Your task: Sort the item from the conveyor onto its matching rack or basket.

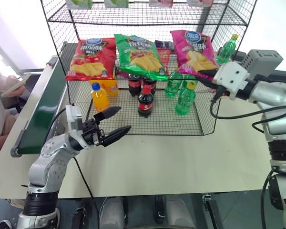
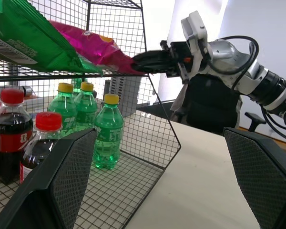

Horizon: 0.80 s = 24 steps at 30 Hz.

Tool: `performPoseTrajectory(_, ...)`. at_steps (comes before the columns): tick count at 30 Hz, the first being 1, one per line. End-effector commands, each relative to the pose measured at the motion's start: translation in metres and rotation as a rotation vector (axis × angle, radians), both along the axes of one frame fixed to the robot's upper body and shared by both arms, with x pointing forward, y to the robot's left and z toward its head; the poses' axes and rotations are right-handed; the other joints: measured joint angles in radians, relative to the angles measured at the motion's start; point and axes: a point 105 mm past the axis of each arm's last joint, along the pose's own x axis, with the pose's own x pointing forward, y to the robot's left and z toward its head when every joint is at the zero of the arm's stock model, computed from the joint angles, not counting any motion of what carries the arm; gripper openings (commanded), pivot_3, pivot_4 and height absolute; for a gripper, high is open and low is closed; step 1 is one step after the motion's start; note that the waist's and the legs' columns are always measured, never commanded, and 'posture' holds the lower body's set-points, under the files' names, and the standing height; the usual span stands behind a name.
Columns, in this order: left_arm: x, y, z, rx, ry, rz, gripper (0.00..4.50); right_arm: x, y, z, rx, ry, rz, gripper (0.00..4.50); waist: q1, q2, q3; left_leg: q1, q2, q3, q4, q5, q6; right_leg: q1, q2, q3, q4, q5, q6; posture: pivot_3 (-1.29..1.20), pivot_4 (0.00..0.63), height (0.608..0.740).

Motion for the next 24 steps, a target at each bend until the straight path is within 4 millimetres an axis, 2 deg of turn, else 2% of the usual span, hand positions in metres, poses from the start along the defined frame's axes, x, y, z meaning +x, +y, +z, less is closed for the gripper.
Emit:
performPoseTrajectory(1,-0.001,0.01,0.013,0.009,-0.052,0.028,4.5,-0.024,0.002,0.033,0.096,-0.077,0.096,2.82,0.0,0.0,0.0,0.0,0.0,0.0,0.0,0.0,0.0,0.0,0.0,0.0,0.0,0.0,0.0,0.0,0.15,0.737)
performPoseTrajectory(4,0.0,0.021,0.015,0.028,-0.038,0.075,4.5,-0.053,0.009,0.045,0.299,0.032,0.251,2.82,0.001,0.0,0.0,0.0,0.0,0.0,0.0,0.0,0.0,0.0,0.0,0.0,0.0,0.0,0.0,0.0,0.15,0.737)
performPoseTrajectory(6,0.0,0.03,0.016,0.051,-0.026,0.117,4.5,-0.071,0.014,0.043,0.397,0.151,0.329,2.82,0.001,0.0,0.0,0.0,0.0,-0.001,0.0,0.0,0.0,0.0,0.0,0.0,0.0,0.0,0.0,0.0,0.15,0.737)
performPoseTrajectory(9,0.0,0.044,0.018,0.08,0.003,0.181,4.5,-0.096,0.026,0.012,0.433,0.409,0.402,2.82,0.002,0.0,0.0,0.0,0.001,-0.001,-0.001,-0.001,0.001,0.001,0.0,0.0,0.0,0.0,0.0,0.0,0.15,0.737)
performPoseTrajectory(11,-0.003,0.061,0.017,0.127,0.03,0.244,4.5,-0.11,0.028,-0.017,0.42,0.539,0.403,2.82,0.003,-0.001,-0.001,0.0,0.001,-0.001,-0.001,-0.001,0.001,0.001,0.0,-0.001,0.0,0.0,0.0,0.0,0.15,0.737)
performPoseTrajectory(15,-0.012,0.102,0.003,0.277,0.086,0.35,4.5,-0.115,0.017,-0.059,0.469,0.605,0.319,2.82,-0.001,0.0,0.0,0.001,0.001,-0.001,-0.001,-0.001,0.002,0.001,0.001,0.0,-0.001,0.0,0.0,0.0,0.15,0.737)
performPoseTrajectory(17,-0.013,0.118,0.0,0.311,0.095,0.413,4.5,-0.12,0.01,-0.068,0.472,0.626,0.315,2.82,0.001,0.001,0.0,0.001,0.001,0.0,-0.001,-0.001,0.002,0.001,0.0,0.0,0.0,0.0,-0.001,0.0,0.15,0.737)
performPoseTrajectory(20,-0.019,0.133,0.001,0.333,0.106,0.461,4.5,-0.116,-0.002,-0.069,0.499,0.625,0.298,3.65,0.001,0.0,0.0,0.001,0.001,0.0,0.0,-0.001,0.002,0.001,0.0,0.0,-0.001,-0.001,-0.001,0.0,0.15,0.737)
performPoseTrajectory(22,-0.019,0.142,0.0,0.362,0.108,0.517,4.5,-0.117,-0.004,-0.072,0.474,0.644,0.3,4.47,0.001,0.0,0.0,0.001,0.001,0.0,0.0,-0.001,0.002,0.001,0.0,0.0,-0.001,-0.001,-0.002,0.0,0.15,0.737)
performPoseTrajectory(24,-0.018,0.144,0.0,0.371,0.098,0.532,4.5,-0.116,-0.001,-0.073,0.427,0.628,0.299,4.47,0.002,0.0,0.0,0.001,0.001,0.0,0.0,-0.001,0.002,0.001,0.0,0.0,-0.001,-0.001,-0.002,0.0,0.15,0.737)
